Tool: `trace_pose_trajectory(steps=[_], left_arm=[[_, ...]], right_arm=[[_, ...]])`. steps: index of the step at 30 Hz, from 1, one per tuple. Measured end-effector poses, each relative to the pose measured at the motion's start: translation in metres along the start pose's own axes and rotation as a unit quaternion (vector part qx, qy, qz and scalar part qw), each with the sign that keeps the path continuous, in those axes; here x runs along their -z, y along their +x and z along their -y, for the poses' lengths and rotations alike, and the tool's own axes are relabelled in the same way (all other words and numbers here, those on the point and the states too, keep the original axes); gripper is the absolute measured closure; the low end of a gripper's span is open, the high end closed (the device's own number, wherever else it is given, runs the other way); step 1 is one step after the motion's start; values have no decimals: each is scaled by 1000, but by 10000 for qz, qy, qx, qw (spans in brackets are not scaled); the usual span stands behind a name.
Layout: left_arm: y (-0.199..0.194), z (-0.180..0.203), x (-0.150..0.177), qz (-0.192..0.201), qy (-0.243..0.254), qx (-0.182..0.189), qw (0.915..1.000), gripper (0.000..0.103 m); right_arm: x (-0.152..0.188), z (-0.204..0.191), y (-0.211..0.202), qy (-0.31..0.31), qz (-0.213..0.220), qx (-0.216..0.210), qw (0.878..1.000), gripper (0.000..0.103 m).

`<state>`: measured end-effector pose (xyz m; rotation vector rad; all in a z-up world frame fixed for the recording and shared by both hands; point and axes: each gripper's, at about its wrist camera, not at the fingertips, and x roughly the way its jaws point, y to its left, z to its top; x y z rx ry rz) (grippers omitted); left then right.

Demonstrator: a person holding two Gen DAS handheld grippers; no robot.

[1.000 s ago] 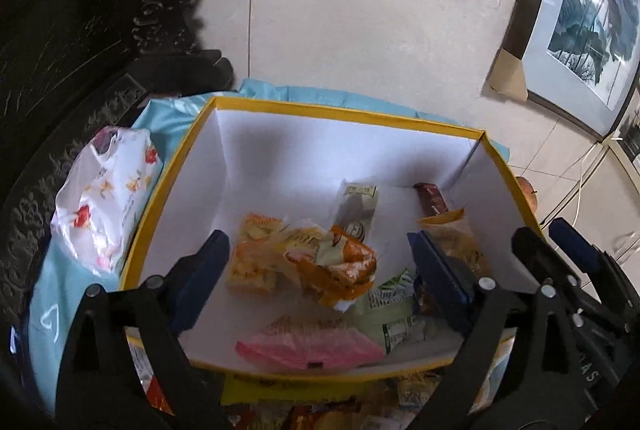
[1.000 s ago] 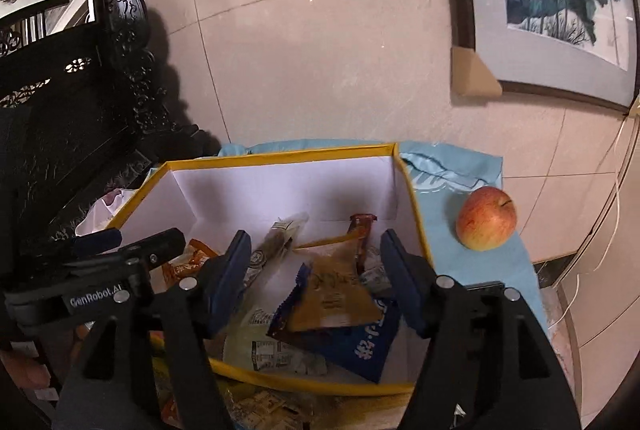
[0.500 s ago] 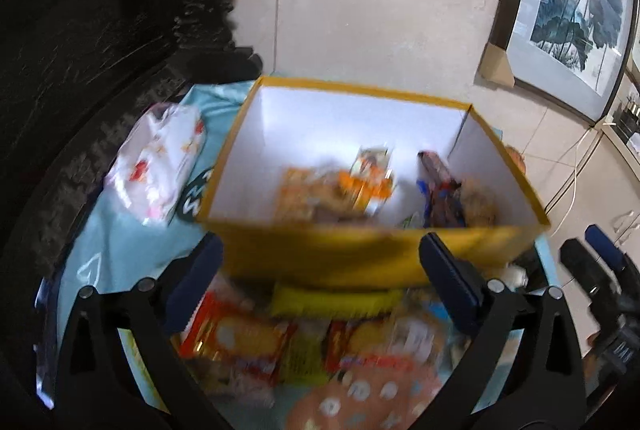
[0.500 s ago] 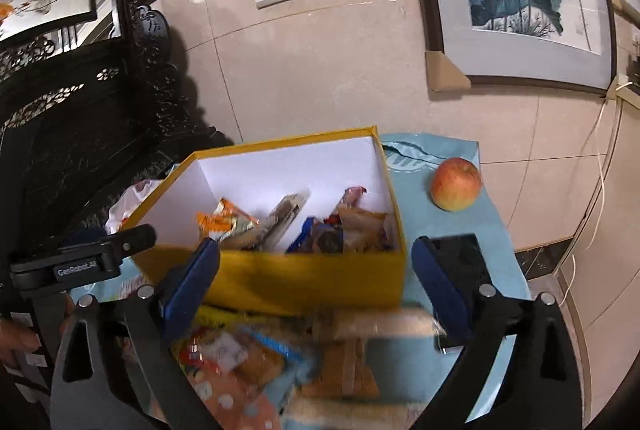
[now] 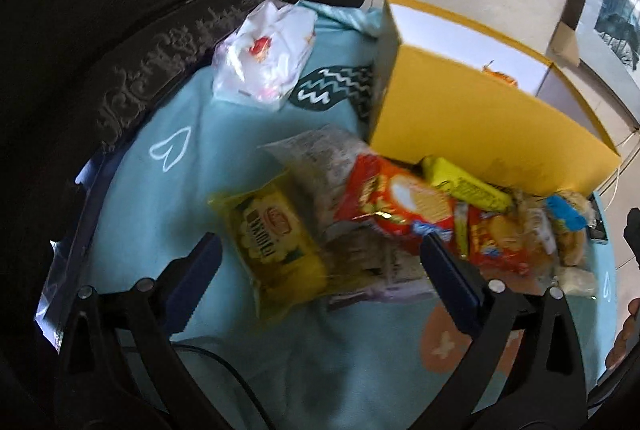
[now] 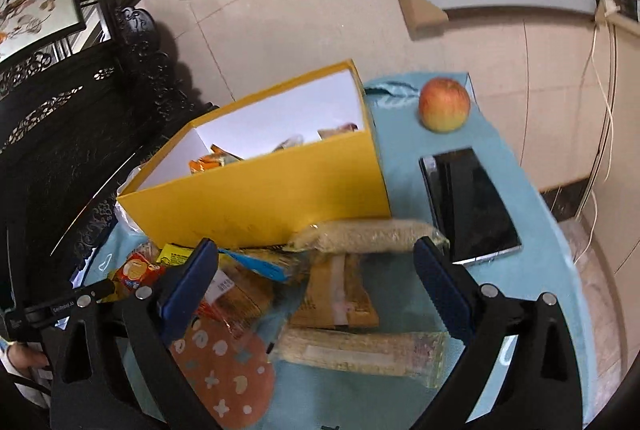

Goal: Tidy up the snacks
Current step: 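Grasp the red chip bag with left gripper while right gripper grasps clear barcode-labelled bread bag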

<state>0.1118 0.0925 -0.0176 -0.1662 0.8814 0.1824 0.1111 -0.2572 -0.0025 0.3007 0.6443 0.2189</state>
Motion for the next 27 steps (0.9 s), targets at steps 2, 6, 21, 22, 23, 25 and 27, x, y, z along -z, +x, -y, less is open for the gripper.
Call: trace_pose_trajectory(steps=[2, 6, 21, 22, 23, 25, 27], left_arm=[[3, 0, 0, -28, 17, -32, 10000, 2], [10, 15, -4, 0, 197, 79, 9998, 2], [42, 57, -1, 223, 1122, 136, 9933, 34], [42, 57, 0, 261, 1113, 157, 9933, 47], [40, 55, 0, 291, 1081, 178, 9936, 51], [36, 47, -1, 355, 908, 354, 9946, 59], [31, 41, -1, 403, 752, 515, 9950, 64]], right_arm=[[2, 3, 2, 38, -55, 52, 10000, 5], [4, -3, -2, -127, 43, 120, 9998, 5], [9, -6, 14, -266, -195, 301, 9990, 5], [10, -6, 15, -279, -214, 308, 9989, 5], [10, -6, 16, -291, -232, 315, 9988, 5], [10, -6, 17, -302, -252, 324, 9987, 5], [11, -7, 18, -303, -265, 325, 9987, 5]])
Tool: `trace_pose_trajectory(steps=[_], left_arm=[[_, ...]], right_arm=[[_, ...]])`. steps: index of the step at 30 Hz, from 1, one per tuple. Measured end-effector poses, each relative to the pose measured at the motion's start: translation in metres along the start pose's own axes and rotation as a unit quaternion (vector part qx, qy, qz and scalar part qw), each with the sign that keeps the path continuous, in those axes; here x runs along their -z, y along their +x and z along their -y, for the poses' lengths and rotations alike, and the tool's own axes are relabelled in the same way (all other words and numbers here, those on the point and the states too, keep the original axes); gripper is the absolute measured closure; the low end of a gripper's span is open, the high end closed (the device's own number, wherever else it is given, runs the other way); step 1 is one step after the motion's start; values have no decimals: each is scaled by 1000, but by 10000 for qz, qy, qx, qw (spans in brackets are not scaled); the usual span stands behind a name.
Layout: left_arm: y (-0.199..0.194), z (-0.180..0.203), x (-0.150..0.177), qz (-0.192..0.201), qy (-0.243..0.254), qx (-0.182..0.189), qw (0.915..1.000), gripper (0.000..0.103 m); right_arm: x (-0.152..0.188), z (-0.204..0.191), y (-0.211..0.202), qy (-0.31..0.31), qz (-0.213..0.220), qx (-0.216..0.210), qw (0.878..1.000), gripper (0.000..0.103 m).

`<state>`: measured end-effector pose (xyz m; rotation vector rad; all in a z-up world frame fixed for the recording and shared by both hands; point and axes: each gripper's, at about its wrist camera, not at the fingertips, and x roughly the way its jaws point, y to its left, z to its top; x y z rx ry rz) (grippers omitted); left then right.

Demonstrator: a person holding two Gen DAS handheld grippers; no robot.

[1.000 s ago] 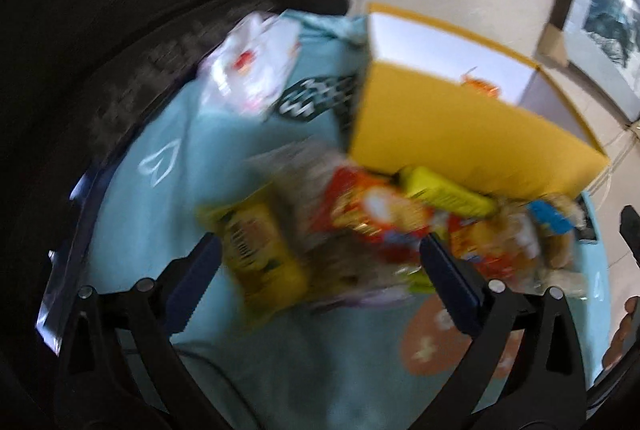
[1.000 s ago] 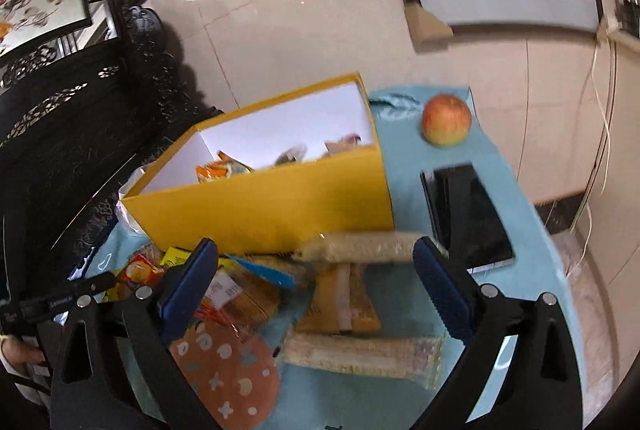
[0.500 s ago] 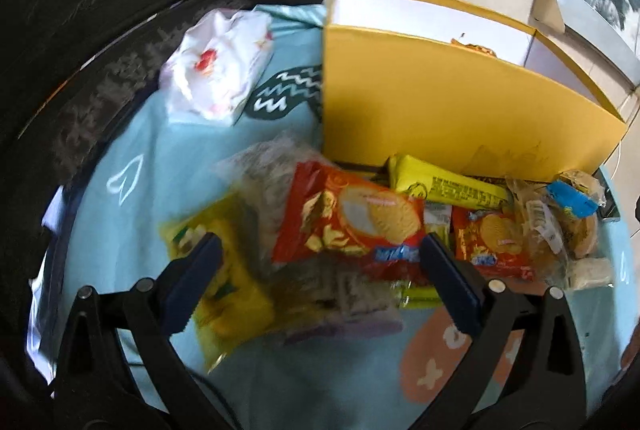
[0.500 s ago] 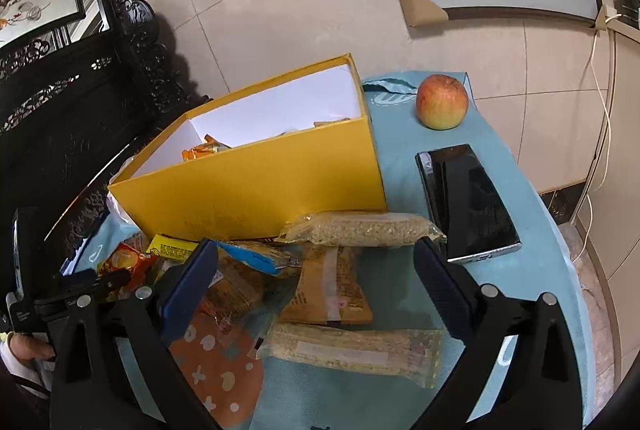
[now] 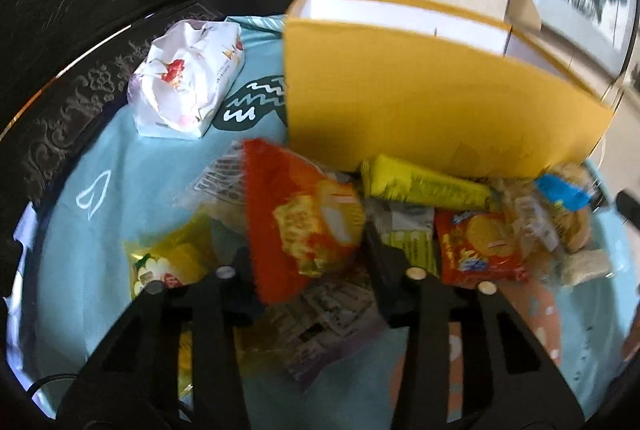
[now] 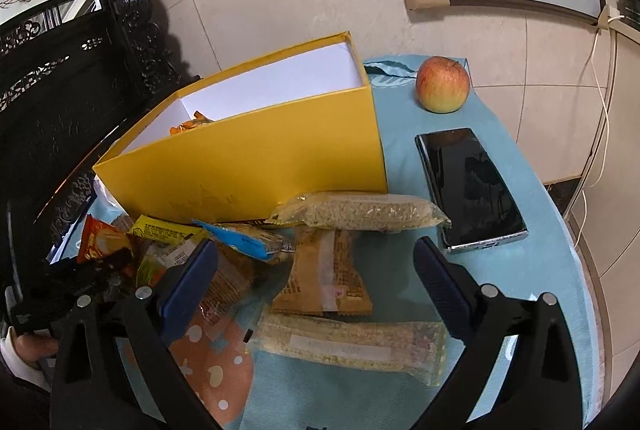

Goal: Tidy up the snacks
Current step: 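Grasp the red chip bag with left gripper while right gripper grasps clear barcode-labelled bread bag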

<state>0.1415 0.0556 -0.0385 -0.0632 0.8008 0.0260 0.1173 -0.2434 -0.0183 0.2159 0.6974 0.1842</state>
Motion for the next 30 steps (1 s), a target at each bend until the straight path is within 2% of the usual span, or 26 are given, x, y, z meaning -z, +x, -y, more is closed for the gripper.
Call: trace_pose_trajectory(steps=[3, 11, 14, 16, 17, 20, 25, 27, 30], left_arm=[[-6, -7, 0, -33, -207, 183, 9996, 65], [-29, -6, 3, 121, -303, 352, 9988, 70], [-32, -4, 4, 125, -271, 391, 9988, 73], [-31, -2, 5, 81, -247, 438, 9987, 73], [-29, -2, 5, 56, -227, 445, 9987, 73], [-22, -2, 6, -72, -230, 531, 9983, 73], [-10, 3, 5, -243, -214, 542, 9980, 69], [-6, 7, 6, -265, -163, 479, 9984, 69], [-1, 11, 7, -251, -49, 368, 9990, 66]], right_arm=[[0, -1, 0, -21, -10, 2, 10000, 5], [2, -7, 0, -134, -4, -98, 9999, 5], [4, -20, -3, -461, 65, -233, 9986, 5], [9, -35, -6, -844, 99, -516, 9950, 5], [13, -46, -6, -1120, 49, -721, 9911, 5], [24, -74, -3, -1759, -124, -956, 9797, 6], [27, -102, 22, -2210, -611, -704, 9708, 20], [23, -102, 44, -2179, -939, -541, 9699, 24], [18, -97, 73, -1972, -1281, -255, 9716, 24]])
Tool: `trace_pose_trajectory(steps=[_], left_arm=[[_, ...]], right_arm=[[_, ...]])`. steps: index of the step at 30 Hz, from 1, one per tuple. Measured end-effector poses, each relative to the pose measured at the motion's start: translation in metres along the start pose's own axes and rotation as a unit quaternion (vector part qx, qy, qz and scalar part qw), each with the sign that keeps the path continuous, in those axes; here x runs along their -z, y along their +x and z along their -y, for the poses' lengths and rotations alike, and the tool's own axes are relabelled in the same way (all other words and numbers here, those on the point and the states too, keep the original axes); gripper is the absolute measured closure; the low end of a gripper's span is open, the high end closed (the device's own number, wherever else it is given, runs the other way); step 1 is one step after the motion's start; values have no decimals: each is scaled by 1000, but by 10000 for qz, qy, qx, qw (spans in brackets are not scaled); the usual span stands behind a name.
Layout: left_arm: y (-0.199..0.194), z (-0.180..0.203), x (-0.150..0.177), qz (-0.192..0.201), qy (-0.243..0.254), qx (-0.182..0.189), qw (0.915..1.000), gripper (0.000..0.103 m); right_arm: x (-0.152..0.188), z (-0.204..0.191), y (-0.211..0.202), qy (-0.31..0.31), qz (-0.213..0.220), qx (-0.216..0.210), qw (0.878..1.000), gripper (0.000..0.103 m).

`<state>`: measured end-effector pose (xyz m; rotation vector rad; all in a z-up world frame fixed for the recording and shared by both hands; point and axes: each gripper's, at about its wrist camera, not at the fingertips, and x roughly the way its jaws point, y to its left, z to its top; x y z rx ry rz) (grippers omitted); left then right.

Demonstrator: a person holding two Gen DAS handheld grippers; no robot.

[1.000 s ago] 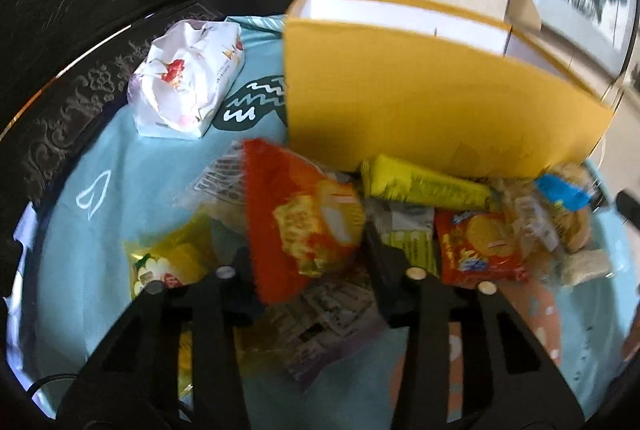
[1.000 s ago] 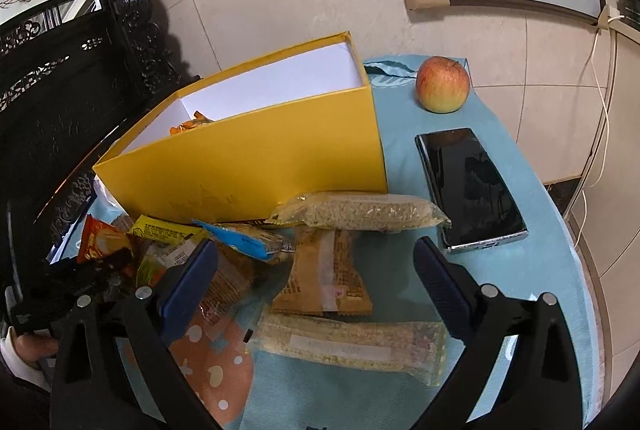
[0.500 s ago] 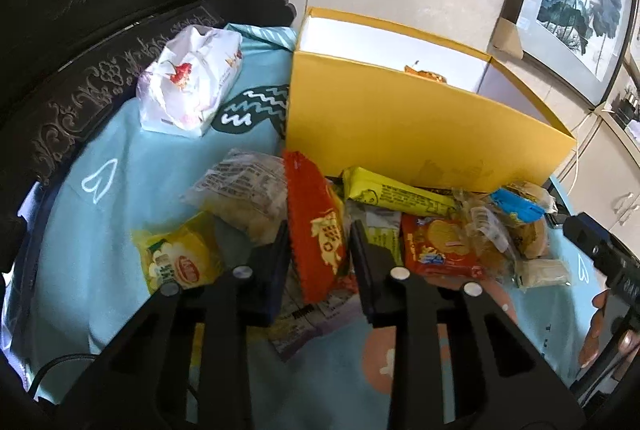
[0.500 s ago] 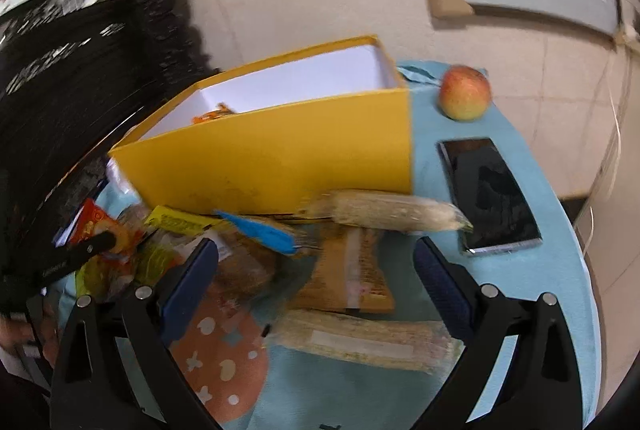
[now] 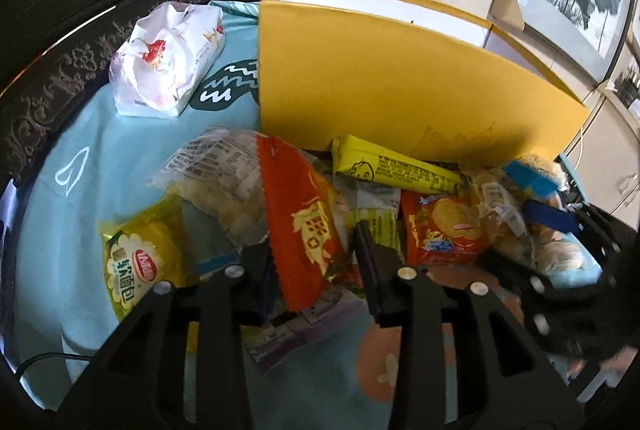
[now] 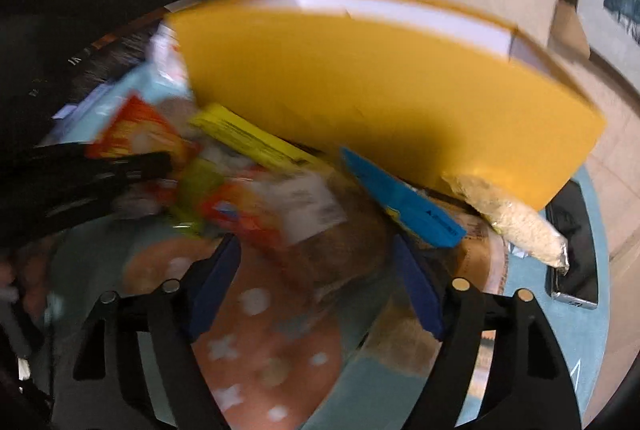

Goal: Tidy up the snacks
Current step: 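Grasp the red chip bag with left gripper while right gripper grasps clear barcode-labelled bread bag, then carry both held bags into the yellow box and release them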

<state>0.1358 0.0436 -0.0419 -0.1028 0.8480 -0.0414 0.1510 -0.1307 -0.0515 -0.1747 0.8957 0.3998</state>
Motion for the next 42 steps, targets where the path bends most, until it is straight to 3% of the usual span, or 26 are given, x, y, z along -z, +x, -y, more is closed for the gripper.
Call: trace_pose_trajectory(steps=[3, 4, 5, 6, 8, 15, 21, 27, 33, 37, 42], left_arm=[[7, 0, -1, -54, -14, -41, 10000, 65], [8, 0, -1, -43, 6, -38, 10000, 68], [9, 1, -1, -18, 54, -40, 10000, 71], [8, 2, -2, -2, 83, -2, 10000, 75], [2, 1, -2, 105, 54, 113, 9999, 80], [-27, -4, -5, 329, 67, 255, 9991, 80], [-52, -2, -12, 539, 44, 449, 9975, 80], [-77, 12, -31, 827, 252, 517, 9949, 79], [-88, 36, -78, 1126, 393, 678, 9905, 79], [-74, 55, -120, 1204, 408, 726, 9892, 79], [-31, 70, -155, 937, 357, 625, 9930, 79]], right_arm=[[-6, 6, 7, 234, -7, -228, 9995, 25], [-7, 6, 7, 244, 15, -249, 9994, 29], [-7, 8, 6, 326, 31, -417, 9986, 44], [-7, 11, 5, 441, 16, -548, 9975, 48], [-7, 15, -4, 561, 136, -507, 9970, 49], [-6, 31, -39, 925, 513, -1230, 9868, 49], [1, 32, -60, 1017, 746, -1303, 9834, 49], [-11, 29, -92, 915, 1183, -1224, 9812, 49], [-48, 49, -116, 939, 1666, -894, 9775, 48], [-76, 73, -106, 1204, 1886, -571, 9730, 48], [-91, 95, -73, 1560, 1866, -361, 9693, 48]])
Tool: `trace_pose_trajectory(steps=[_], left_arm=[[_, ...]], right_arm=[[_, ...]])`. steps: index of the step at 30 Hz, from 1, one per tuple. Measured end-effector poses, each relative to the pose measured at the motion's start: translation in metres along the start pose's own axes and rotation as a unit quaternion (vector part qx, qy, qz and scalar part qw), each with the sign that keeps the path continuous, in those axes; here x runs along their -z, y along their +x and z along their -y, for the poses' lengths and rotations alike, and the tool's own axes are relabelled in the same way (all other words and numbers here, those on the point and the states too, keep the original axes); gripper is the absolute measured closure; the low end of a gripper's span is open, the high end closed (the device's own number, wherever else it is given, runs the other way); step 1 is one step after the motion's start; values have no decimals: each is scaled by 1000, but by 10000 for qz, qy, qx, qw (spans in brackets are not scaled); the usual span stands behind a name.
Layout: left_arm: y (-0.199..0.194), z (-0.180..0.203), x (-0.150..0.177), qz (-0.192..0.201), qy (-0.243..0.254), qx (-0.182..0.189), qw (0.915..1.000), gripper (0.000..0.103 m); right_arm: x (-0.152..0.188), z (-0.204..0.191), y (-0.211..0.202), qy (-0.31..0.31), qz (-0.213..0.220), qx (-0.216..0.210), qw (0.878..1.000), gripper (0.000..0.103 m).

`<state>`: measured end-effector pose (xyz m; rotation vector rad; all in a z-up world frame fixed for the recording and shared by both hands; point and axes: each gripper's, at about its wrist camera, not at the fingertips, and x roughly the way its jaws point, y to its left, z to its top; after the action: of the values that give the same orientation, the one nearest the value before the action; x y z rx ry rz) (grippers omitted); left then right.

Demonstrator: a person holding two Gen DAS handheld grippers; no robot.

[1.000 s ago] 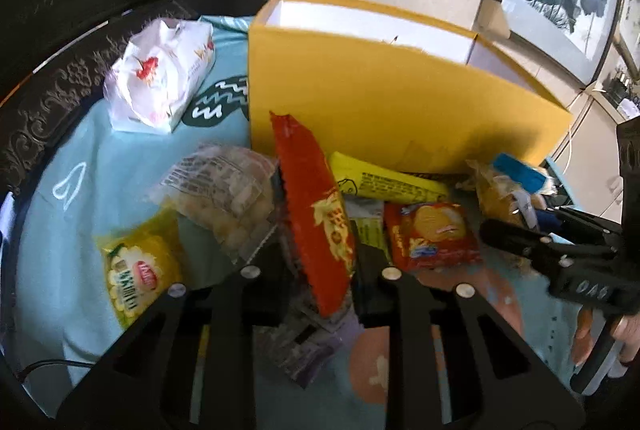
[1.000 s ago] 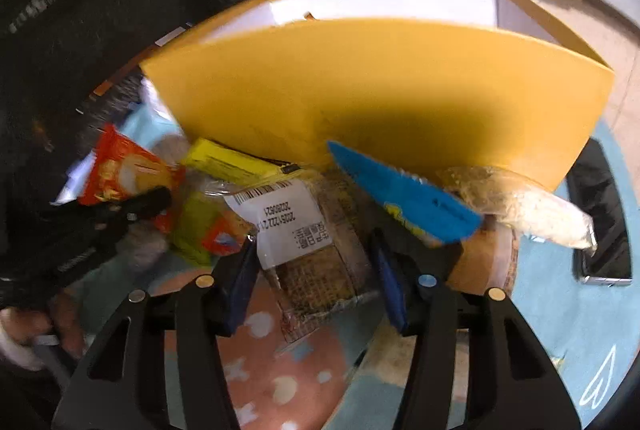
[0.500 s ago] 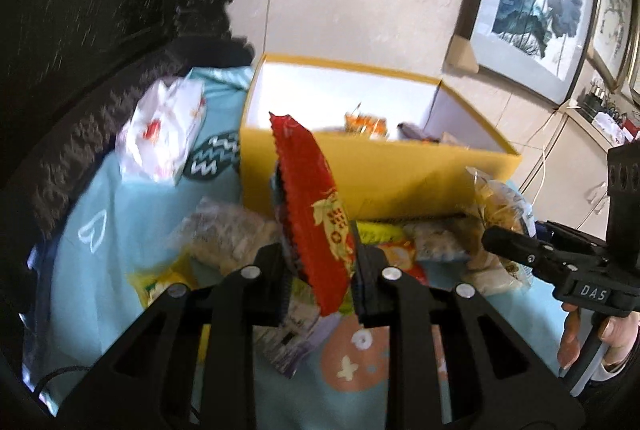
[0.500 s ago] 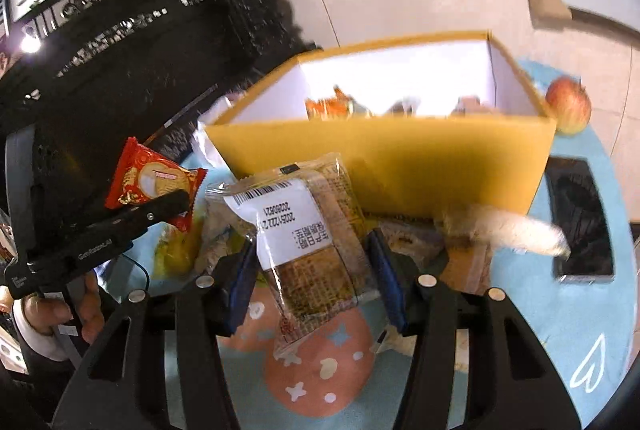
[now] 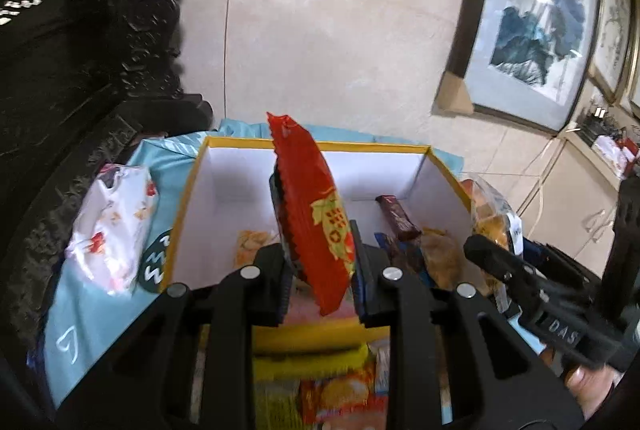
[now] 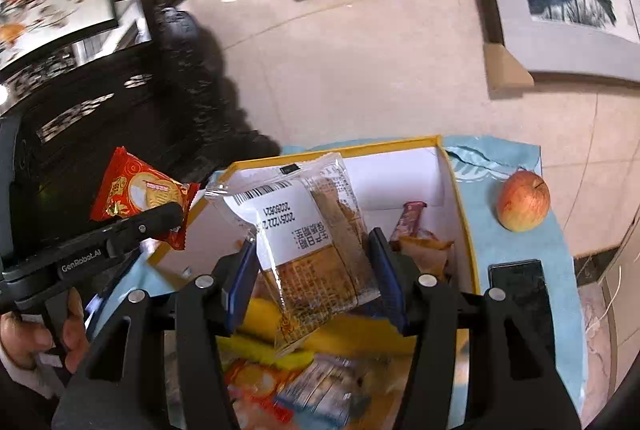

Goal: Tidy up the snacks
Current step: 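Carry both held bags into the yellow box and release them, then return both grippers to the pile and grasp the clear white-snack bag with left gripper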

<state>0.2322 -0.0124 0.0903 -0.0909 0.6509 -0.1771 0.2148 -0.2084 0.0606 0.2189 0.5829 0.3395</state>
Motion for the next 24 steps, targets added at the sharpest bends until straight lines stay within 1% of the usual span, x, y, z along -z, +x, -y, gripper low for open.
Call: trace_pose_trajectory(steps=[2, 3, 4, 5, 6, 7, 8, 9, 10, 12, 15, 17, 24], left_arm=[[20, 1, -3, -123, 4, -52, 9999, 78], [30, 2, -3, -163, -7, -97, 9998, 75], [35, 2, -2, -180, -27, -140, 9997, 57], [42, 0, -1, -206, -113, -285, 9993, 38], [44, -2, 0, -177, -243, -495, 9983, 6], [42, -4, 3, -57, -360, -639, 9973, 2], [37, -8, 7, 152, -507, -714, 9960, 2], [32, -11, 10, 254, -588, -659, 9958, 2], [29, -13, 14, 252, -611, -602, 9960, 2], [21, -18, 22, 199, -588, -572, 9964, 2], [5, -26, 38, 125, -478, -684, 9964, 2], [-6, -34, 50, 59, -481, -754, 9960, 2], [-43, -68, 92, -187, -686, -1026, 9922, 2]], right_arm=[[-1, 8, 11, 76, 10, 20, 10000, 48], [-1, 11, 14, 104, 42, 54, 9999, 47], [-1, 15, 18, 111, 109, 173, 9997, 47], [-1, 17, 22, 62, 127, 361, 9992, 38], [0, 20, 22, 68, 151, 532, 9984, 20], [2, 23, 21, 105, 247, 748, 9968, 12], [3, 26, 17, 139, 399, 928, 9948, 1], [3, 27, 10, 147, 619, 1043, 9925, 1], [2, 27, 6, 139, 684, 1045, 9921, 1], [0, 24, 0, 123, 685, 859, 9939, 1], [0, 13, -8, 20, 710, 717, 9949, 1], [1, -1, -14, -178, 713, 579, 9956, 1], [10, -40, -37, -631, 692, 355, 9950, 1]])
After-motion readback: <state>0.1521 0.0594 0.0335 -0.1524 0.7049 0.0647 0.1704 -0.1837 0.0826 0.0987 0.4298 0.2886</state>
